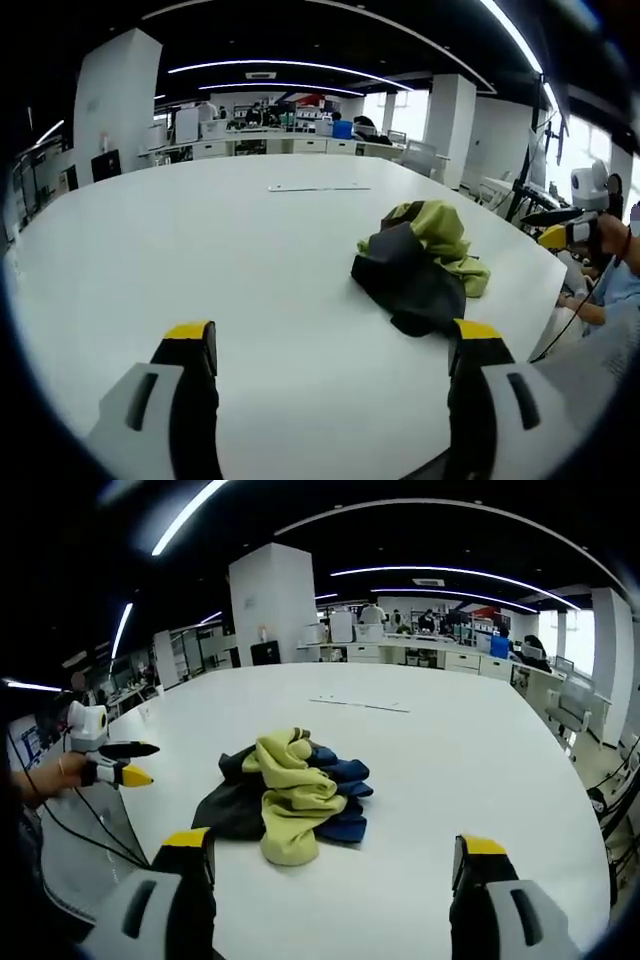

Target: Fold the garment on the visible template until the final outline fits inside the template.

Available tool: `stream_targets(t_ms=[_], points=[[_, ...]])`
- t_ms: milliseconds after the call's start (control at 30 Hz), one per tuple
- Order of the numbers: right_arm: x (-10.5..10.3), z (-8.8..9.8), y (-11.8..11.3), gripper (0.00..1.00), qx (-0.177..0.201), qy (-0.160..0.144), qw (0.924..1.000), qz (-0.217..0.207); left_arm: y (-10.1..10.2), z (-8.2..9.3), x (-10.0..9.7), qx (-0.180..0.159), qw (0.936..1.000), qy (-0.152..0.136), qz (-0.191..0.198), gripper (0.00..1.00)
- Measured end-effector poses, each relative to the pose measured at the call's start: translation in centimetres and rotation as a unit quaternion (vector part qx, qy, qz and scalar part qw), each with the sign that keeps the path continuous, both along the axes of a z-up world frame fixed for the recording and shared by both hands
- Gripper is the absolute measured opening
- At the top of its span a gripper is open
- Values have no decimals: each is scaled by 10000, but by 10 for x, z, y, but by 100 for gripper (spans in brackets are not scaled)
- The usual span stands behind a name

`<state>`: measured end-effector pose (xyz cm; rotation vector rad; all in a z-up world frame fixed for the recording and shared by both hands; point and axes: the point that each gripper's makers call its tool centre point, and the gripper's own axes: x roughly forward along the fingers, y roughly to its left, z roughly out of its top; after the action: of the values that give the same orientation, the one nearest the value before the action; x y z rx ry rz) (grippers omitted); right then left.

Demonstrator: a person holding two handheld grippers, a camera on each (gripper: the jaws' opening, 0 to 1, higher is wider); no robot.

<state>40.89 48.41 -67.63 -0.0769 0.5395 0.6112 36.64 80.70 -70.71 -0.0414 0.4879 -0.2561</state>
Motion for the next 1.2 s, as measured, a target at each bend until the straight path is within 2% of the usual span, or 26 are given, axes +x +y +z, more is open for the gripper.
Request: stream_targets(t_ms=[567, 1200], points=[[4, 2, -3, 100, 24, -53, 10000, 59, 3, -2, 0, 106, 9999, 22, 23, 92], [6, 1, -4, 100, 84, -76, 9999, 86, 0, -3, -2, 41, 10000, 25, -60, 90]])
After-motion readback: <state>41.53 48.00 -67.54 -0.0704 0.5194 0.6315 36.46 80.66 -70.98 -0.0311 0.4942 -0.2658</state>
